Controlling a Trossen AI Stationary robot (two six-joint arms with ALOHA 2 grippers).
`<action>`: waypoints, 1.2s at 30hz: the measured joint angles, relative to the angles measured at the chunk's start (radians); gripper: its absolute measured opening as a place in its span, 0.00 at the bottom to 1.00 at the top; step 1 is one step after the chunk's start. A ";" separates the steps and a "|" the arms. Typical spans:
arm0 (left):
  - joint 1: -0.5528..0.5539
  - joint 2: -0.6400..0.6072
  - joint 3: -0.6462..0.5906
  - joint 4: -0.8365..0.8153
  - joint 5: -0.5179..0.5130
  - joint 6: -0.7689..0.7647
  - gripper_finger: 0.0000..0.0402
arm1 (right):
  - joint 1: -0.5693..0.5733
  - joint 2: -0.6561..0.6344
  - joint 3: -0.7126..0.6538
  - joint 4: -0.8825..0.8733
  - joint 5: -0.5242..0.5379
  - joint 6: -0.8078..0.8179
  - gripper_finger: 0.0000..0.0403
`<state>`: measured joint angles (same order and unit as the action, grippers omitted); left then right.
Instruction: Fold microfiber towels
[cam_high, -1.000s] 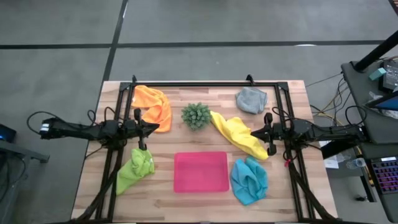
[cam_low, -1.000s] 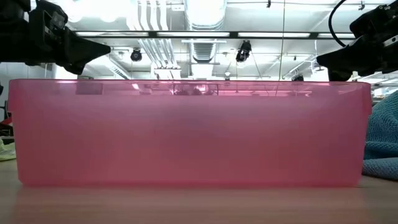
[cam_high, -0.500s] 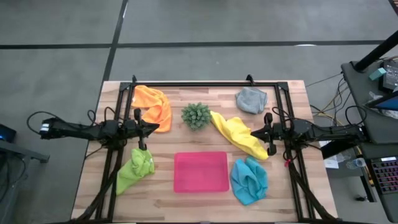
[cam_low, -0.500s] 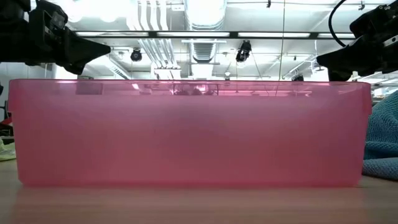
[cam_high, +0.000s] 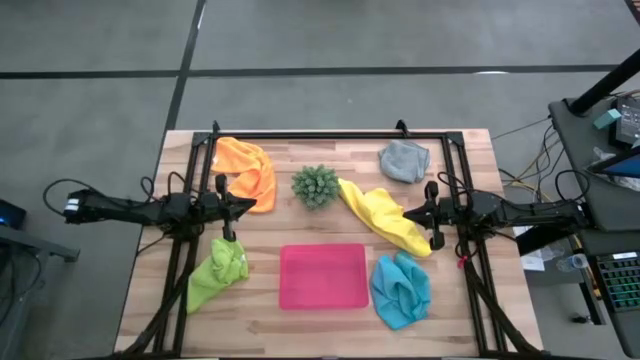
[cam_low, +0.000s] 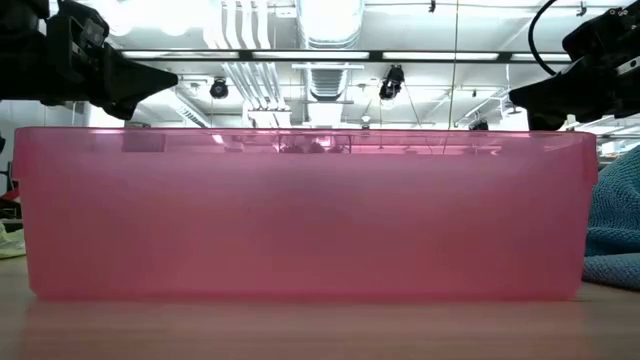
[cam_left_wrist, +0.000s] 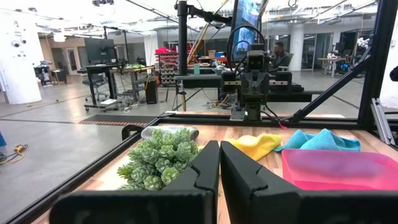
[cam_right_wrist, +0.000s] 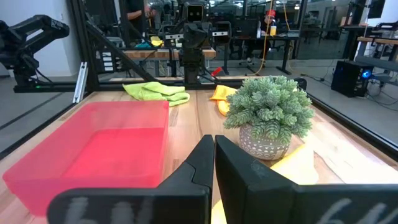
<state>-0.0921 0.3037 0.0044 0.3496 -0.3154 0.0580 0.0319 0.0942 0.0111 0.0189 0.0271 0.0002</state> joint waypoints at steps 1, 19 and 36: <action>0.000 0.000 0.000 0.001 0.000 -0.001 0.00 | 0.000 0.000 0.000 0.000 0.000 0.000 0.02; 0.000 0.002 0.000 0.225 -0.003 -0.410 0.00 | 0.000 0.000 0.000 0.015 0.002 0.580 0.02; 0.000 0.002 0.000 0.527 -0.069 0.065 0.00 | 0.000 0.000 0.000 0.015 0.001 0.575 0.02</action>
<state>-0.0917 0.3054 0.0044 0.8764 -0.3847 0.1227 0.0319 0.0943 0.0109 0.0341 0.0280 0.5753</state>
